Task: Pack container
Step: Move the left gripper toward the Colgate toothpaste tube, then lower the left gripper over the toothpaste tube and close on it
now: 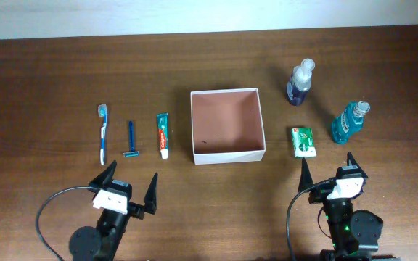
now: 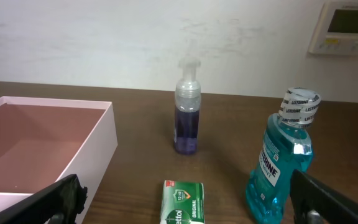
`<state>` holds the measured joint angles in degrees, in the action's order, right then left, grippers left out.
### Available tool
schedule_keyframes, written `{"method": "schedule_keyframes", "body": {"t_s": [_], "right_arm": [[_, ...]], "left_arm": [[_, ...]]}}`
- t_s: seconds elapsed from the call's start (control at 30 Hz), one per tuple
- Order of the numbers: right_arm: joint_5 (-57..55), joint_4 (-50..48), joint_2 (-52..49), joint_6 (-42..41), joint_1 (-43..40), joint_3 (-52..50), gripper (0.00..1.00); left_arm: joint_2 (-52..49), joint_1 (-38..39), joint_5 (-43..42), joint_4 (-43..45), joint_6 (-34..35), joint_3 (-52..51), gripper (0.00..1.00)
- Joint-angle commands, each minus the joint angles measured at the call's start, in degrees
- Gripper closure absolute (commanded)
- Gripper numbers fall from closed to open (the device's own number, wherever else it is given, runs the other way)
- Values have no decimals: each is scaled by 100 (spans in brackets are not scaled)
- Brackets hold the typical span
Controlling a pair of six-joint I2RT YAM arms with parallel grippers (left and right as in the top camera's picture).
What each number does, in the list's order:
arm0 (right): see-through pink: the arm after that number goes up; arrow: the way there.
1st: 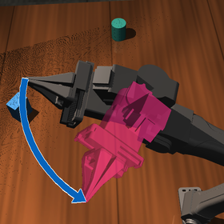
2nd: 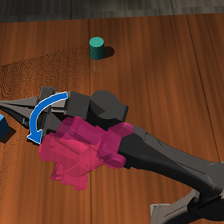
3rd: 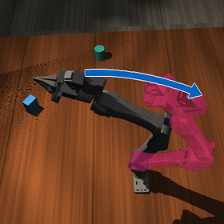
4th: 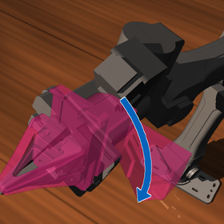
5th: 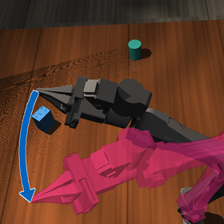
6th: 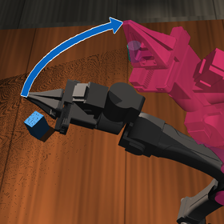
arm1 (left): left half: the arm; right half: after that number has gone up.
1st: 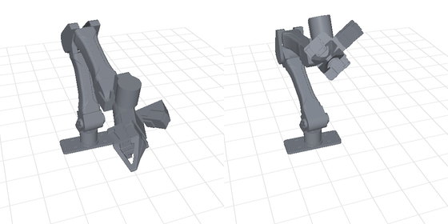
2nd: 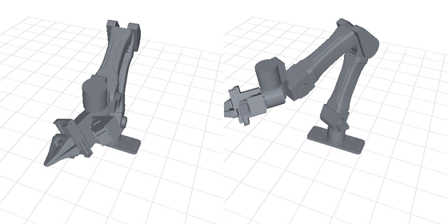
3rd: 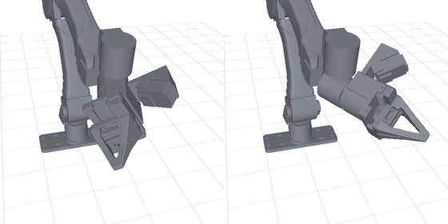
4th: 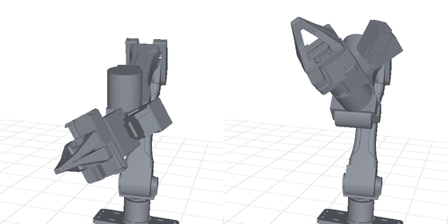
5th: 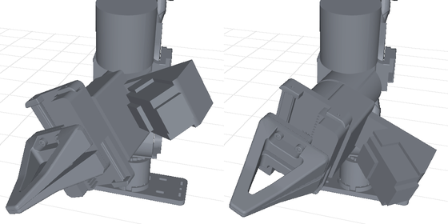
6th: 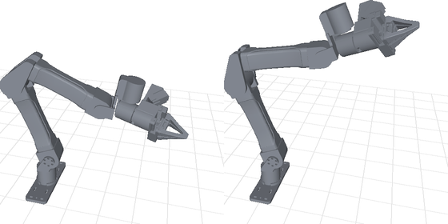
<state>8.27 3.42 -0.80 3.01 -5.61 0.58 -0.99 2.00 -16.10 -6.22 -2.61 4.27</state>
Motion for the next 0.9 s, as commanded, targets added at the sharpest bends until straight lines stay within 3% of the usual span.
{"method": "schedule_keyframes", "body": {"t_s": [0.0, 0.13, 0.37, 0.47, 0.57, 0.63, 0.77, 0.87], "right_arm": [[13, 28, 59, -24, -48, -26, 2], [15, 28, 59, -24, -48, -26, 2], [15, 28, 59, -24, -48, -26, 2], [15, 28, 59, -24, -48, -26, 2], [15, 28, 59, -24, -48, -26, 2], [15, 28, 59, -24, -48, -26, 1], [15, 28, 59, -24, -48, -26, 2], [15, 28, 59, -24, -48, -26, 2]], "left_arm": [[-332, -31, -387, -114, -79, 901, 0], [-1322, -31, -664, -1141, -490, 1963, 0], [-4308, -28, -754, -3469, -997, 4765, 0], [-5447, -31, -1373, -4404, -990, 5954, 0], [-6382, -24, -1650, -4686, -990, 6732, 0], [-6714, 46, -1445, -4736, -905, 6959, 0], [-7449, 413, 136, -5062, 321, 7368, 0], [-8109, 640, 251, -5261, 417, 7571, 0]]}}
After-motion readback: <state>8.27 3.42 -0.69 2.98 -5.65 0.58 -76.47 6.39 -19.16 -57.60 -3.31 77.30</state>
